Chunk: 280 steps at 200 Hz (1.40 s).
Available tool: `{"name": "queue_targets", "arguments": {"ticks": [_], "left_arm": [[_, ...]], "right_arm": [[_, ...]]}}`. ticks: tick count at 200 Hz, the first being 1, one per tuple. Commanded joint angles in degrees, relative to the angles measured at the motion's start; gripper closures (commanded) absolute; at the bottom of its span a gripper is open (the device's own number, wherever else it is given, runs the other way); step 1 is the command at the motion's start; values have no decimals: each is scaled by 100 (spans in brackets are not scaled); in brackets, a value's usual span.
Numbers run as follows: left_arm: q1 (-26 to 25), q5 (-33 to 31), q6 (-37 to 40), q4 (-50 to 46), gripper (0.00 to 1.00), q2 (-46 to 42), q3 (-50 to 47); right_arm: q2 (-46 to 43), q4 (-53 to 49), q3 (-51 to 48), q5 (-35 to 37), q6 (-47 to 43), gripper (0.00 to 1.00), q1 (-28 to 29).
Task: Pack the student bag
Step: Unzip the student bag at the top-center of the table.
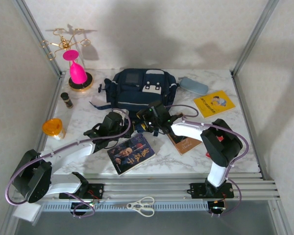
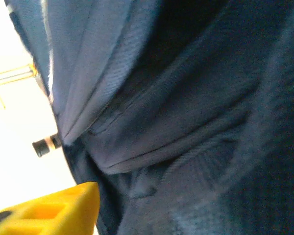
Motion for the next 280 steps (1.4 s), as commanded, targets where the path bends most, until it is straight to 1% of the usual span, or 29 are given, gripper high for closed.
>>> {"name": "queue_targets", "arguments": {"ticks": [1,22,33,47,54,62,70,75,97,123,128,143,146,152,156,157,158,160,170,172,173,174,178,190,202,215,231,255,280], "left_arm": [[-42,34,84,1,100,-75,366],[-37,-192,87,-214,100,-121,488],[-29,-360,57,-369,100,-160,563],[-13,-472,63,-569,100,-254,671],[-5,-530,65,-684,100,-312,721],[-3,-627,65,-845,100,-383,783],[11,-730,77,-997,100,-438,829],[22,-775,103,-1102,100,-469,851],[131,-929,196,-1371,100,-537,861],[222,-637,425,-1381,100,-354,839],[222,-574,456,-1320,100,-297,816],[235,-382,478,-1084,100,-135,743],[237,-336,485,-1022,100,-102,732],[241,-271,474,-898,100,-44,706],[244,-254,457,-834,100,-1,703],[244,-249,446,-820,100,11,703],[239,-242,436,-808,100,16,707],[243,-222,422,-786,100,49,710],[244,-52,386,-632,100,160,754],[244,-9,378,-593,100,179,762],[244,18,376,-572,100,193,763],[244,45,370,-552,100,204,764],[239,137,358,-480,100,228,772],[231,277,260,-295,100,289,782],[220,364,216,-146,100,304,773],[208,396,189,-32,100,278,742],[203,398,188,-6,100,266,729],[200,440,179,51,100,257,681],[200,415,197,35,100,191,634]], "right_arm": [[86,26,129,636,150,63,-2],[22,-188,298,690,-354,82,-8],[-50,-501,429,740,-635,92,-42],[-218,-534,360,701,-1028,100,-128],[-327,-515,303,648,-1304,100,-184],[-430,-436,264,380,-1713,100,-317],[-560,-692,303,198,-2013,100,-375],[-674,-814,291,85,-2303,100,-598],[-1074,-1267,199,-462,-3266,100,-1015],[-1329,-1645,100,-1455,-4274,100,-1855],[-1309,-1883,175,-1565,-4462,100,-2032],[-1237,-2370,359,-1619,-4869,100,-2302],[-1246,-2413,366,-1613,-4907,99,-2324],[-1261,-2452,376,-1605,-4955,93,-2331],[-1270,-2444,384,-1593,-4956,87,-2331],[-1272,-2440,374,-1596,-4943,85,-2325],[-1272,-2440,374,-1596,-4943,85,-2325],[-1291,-2420,362,-1592,-4901,81,-2318],[-1339,-2327,295,-1628,-4774,71,-2292],[-1356,-2298,272,-1646,-4728,66,-2283],[-1356,-2298,272,-1646,-4728,66,-2283],[-1370,-2289,263,-1651,-4704,63,-2275],[-1391,-2295,253,-1652,-4632,56,-2249],[-1500,-2322,224,-1589,-4457,39,-2136],[-1603,-2566,261,-1346,-4253,27,-1948],[-1741,-2592,172,-1306,-3939,20,-1720],[-1929,-2403,-68,-1301,-3331,17,-1433],[-2103,-1366,-736,-1200,-1965,14,-923],[-1754,-664,-766,-939,-865,12,-498]]}}
